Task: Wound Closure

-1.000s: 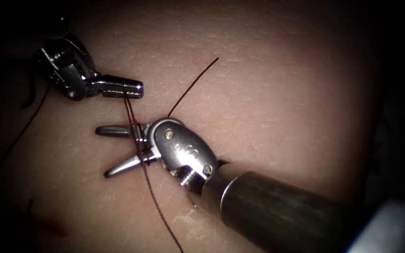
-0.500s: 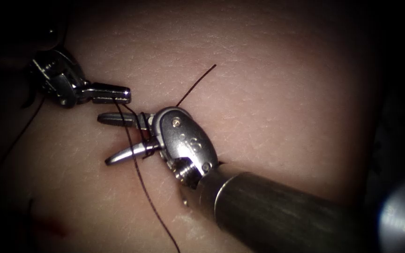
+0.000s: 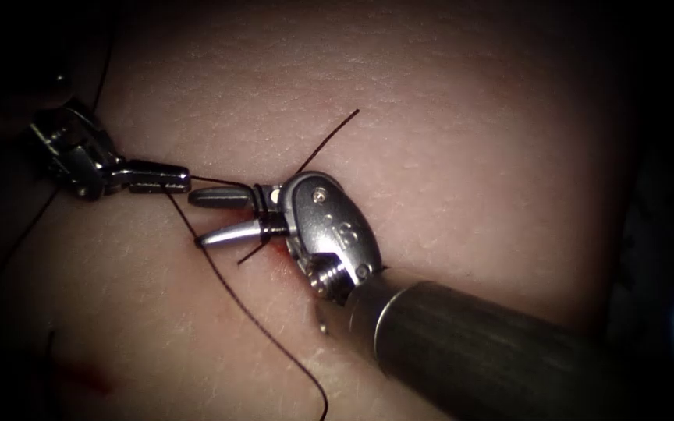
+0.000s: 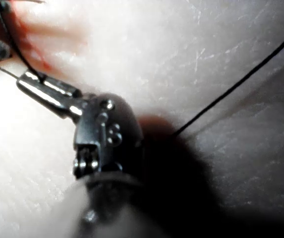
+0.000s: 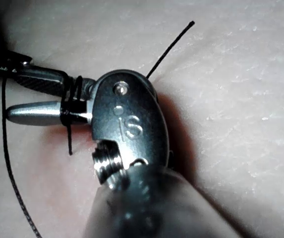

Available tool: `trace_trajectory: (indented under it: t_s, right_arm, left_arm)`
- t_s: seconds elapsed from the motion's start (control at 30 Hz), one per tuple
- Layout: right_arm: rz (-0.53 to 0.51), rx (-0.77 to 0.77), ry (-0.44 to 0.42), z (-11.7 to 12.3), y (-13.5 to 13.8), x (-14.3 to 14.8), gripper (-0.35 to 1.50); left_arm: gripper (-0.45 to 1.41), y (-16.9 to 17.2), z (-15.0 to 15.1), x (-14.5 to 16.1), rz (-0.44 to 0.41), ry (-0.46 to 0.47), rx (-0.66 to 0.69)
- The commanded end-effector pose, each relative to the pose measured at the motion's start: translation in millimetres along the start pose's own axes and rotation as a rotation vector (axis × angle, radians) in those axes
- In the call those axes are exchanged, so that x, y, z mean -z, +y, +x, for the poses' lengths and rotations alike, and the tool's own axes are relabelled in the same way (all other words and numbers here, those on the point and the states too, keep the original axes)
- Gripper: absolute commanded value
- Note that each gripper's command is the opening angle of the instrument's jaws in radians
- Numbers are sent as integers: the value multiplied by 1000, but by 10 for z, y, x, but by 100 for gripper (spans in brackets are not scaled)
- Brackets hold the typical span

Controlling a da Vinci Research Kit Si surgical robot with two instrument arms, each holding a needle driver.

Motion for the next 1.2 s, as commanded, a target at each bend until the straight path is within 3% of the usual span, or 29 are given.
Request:
trace_trajectory:
  t_s: [0.03, 0.5, 0.6, 0.77, 1.2]
  right_arm:
    - [1, -3, -2, -9, 1, -4, 25]
    - [-21, -18, 44, -5, -2, -6, 27]
    - [-46, -18, 44, -5, -2, -7, 36]
    - [-125, -22, 18, -7, -1, -9, 69]
    - [-281, -3, -64, -8, 6, -2, 83]
  left_arm:
    - [-45, 7, -4, -6, 0, -1, 9]
    - [-45, 44, -14, -24, -9, -28, 23]
    - [-45, 53, -15, -33, -17, -46, 26]
    - [-45, 54, -9, -46, -12, -61, 25]
    - [-45, 40, 28, -53, -4, -79, 52]
